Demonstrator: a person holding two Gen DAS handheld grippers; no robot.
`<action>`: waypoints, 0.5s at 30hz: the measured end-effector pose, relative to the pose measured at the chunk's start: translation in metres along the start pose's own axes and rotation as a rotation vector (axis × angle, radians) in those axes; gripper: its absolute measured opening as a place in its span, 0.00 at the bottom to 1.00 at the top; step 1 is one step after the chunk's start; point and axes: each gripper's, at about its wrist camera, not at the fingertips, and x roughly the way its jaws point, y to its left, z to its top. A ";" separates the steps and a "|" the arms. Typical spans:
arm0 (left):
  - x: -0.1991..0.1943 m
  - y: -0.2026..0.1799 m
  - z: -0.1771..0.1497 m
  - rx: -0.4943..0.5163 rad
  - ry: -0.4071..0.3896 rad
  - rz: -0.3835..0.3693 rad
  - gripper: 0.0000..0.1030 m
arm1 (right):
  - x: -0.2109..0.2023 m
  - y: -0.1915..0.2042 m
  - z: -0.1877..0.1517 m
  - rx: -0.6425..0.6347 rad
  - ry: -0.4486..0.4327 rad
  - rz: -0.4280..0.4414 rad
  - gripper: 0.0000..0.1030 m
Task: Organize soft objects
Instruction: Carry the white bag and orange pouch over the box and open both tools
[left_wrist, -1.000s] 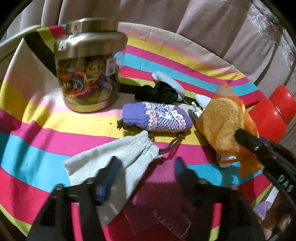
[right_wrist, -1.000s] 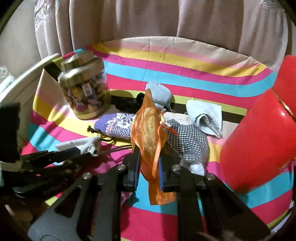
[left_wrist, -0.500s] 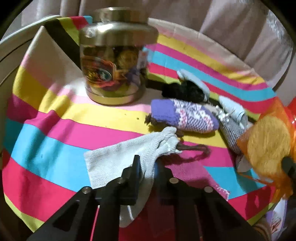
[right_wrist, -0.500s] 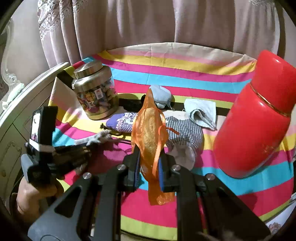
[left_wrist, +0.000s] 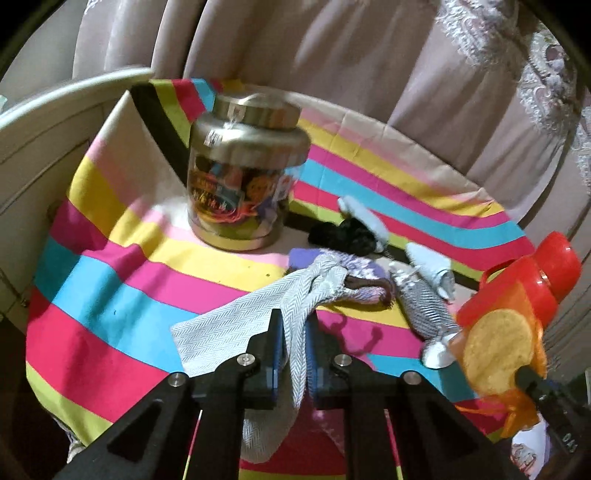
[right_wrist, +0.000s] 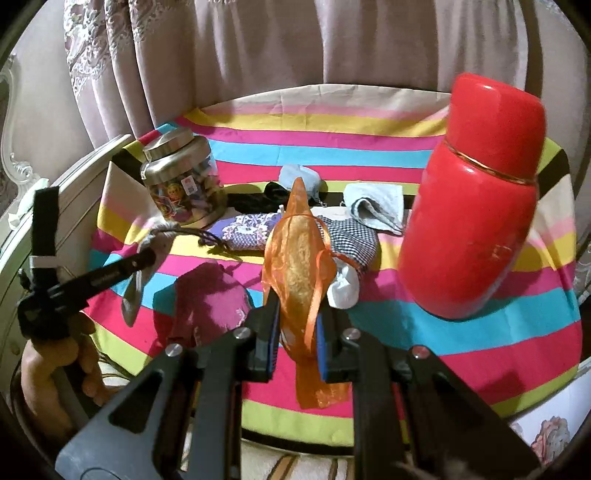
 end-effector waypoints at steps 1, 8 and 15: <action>-0.004 -0.003 0.000 0.000 -0.007 -0.007 0.11 | -0.003 -0.002 -0.001 0.004 -0.001 -0.003 0.19; -0.029 -0.027 -0.002 0.030 -0.054 -0.040 0.11 | -0.021 -0.019 -0.012 0.039 -0.005 -0.042 0.19; -0.046 -0.033 -0.001 -0.008 -0.063 -0.146 0.11 | -0.039 -0.037 -0.022 0.079 -0.014 -0.057 0.19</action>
